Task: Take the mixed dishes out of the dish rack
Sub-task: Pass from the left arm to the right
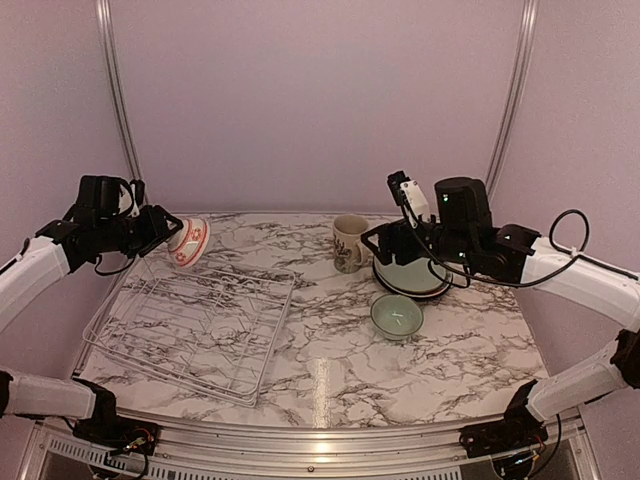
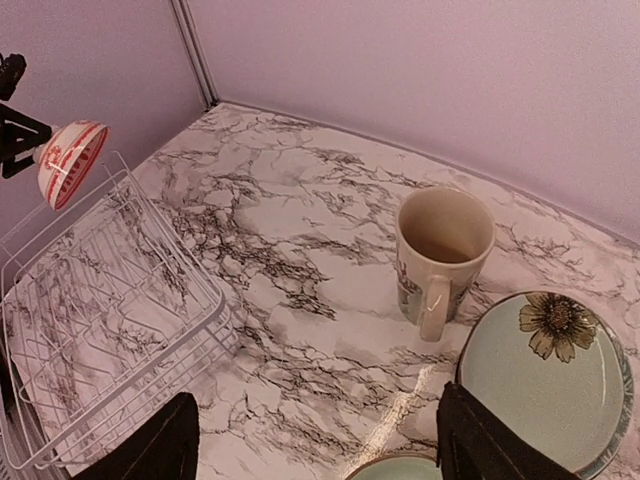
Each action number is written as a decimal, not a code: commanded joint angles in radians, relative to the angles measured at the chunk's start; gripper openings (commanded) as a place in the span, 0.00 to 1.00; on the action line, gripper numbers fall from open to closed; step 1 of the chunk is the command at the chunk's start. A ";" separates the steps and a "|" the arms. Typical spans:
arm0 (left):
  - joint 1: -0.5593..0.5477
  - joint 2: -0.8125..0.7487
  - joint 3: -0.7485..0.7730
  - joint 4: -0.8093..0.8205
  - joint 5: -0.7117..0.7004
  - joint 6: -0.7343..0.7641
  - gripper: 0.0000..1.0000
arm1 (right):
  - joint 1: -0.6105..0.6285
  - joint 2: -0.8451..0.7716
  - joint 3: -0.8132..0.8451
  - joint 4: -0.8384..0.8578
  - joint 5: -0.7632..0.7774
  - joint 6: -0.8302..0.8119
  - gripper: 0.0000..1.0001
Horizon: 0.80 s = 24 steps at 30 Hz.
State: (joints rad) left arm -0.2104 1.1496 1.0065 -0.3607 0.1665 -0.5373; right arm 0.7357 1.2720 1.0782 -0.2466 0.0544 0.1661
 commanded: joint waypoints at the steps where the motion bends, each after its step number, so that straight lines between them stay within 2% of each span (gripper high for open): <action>1: 0.000 -0.064 -0.071 0.297 0.231 -0.147 0.24 | -0.005 0.025 -0.005 0.176 -0.199 0.079 0.80; 6: -0.015 -0.106 -0.164 0.537 0.286 -0.279 0.23 | 0.012 0.115 0.060 0.292 -0.335 0.131 0.81; 10: -0.054 -0.123 -0.240 0.714 0.282 -0.372 0.23 | 0.087 0.201 0.140 0.342 -0.347 0.127 0.84; 15: -0.126 -0.078 -0.283 0.845 0.283 -0.441 0.22 | 0.145 0.317 0.232 0.395 -0.396 0.185 0.84; 20: -0.220 -0.048 -0.309 0.936 0.211 -0.466 0.21 | 0.148 0.386 0.230 0.555 -0.524 0.313 0.84; 24: -0.275 0.007 -0.316 1.012 0.191 -0.494 0.21 | 0.150 0.424 0.228 0.621 -0.587 0.369 0.84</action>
State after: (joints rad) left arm -0.4492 1.1172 0.6960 0.4633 0.3889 -0.9871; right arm 0.8852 1.6691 1.2808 0.2569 -0.4335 0.4435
